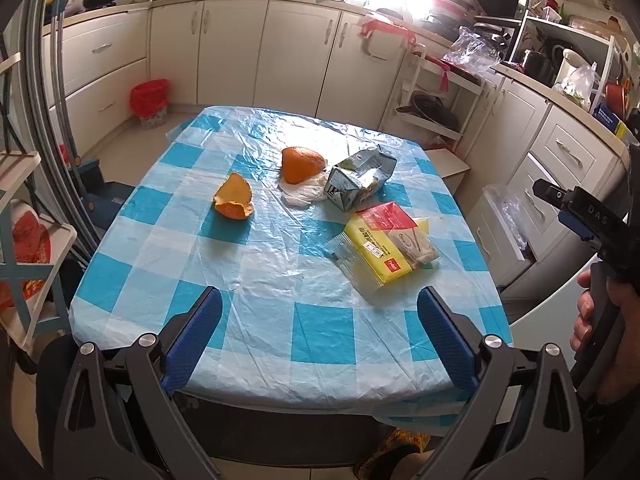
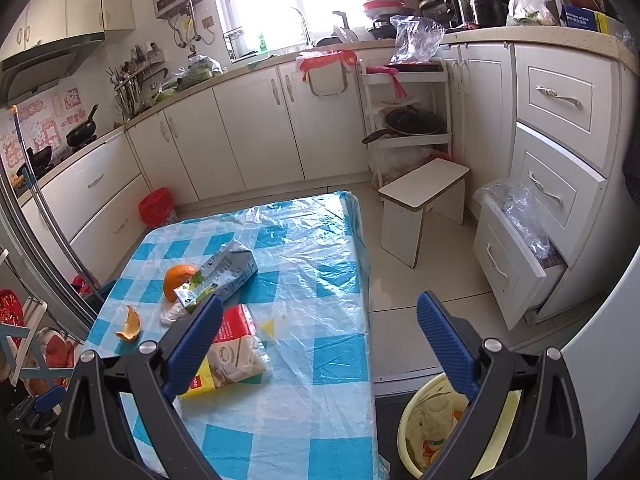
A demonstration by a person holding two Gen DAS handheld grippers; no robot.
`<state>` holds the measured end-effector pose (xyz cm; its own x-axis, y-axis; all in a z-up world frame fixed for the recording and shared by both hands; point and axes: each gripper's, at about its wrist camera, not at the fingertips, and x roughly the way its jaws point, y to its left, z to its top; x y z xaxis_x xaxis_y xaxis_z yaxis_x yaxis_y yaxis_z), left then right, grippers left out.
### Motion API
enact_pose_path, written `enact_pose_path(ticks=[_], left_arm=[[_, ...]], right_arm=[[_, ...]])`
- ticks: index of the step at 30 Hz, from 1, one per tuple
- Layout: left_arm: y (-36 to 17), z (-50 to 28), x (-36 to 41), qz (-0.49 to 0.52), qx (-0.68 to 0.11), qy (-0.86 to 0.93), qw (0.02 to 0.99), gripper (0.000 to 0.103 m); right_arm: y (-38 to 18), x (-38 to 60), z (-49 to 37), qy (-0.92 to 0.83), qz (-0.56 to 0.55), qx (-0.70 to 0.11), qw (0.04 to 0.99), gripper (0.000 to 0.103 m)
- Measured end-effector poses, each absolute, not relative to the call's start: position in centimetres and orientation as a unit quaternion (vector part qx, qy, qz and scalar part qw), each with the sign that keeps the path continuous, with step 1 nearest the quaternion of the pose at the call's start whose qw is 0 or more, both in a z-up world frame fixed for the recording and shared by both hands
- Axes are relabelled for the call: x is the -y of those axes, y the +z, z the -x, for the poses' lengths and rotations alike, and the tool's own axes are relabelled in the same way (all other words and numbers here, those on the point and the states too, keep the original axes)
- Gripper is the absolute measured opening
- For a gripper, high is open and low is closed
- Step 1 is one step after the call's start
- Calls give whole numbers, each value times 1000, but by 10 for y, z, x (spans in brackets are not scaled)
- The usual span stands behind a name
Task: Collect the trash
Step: 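Bring both open tools back over the table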
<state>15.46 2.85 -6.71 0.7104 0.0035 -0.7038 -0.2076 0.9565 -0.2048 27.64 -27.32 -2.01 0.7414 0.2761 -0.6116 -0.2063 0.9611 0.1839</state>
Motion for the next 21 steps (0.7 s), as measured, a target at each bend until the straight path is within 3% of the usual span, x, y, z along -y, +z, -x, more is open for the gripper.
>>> enact_pose_path(ticks=[21], left_arm=[[-77, -157, -55, 159, -382, 78, 907, 94]], right_arm=[[-41, 224, -283, 171, 18, -376, 911, 94]])
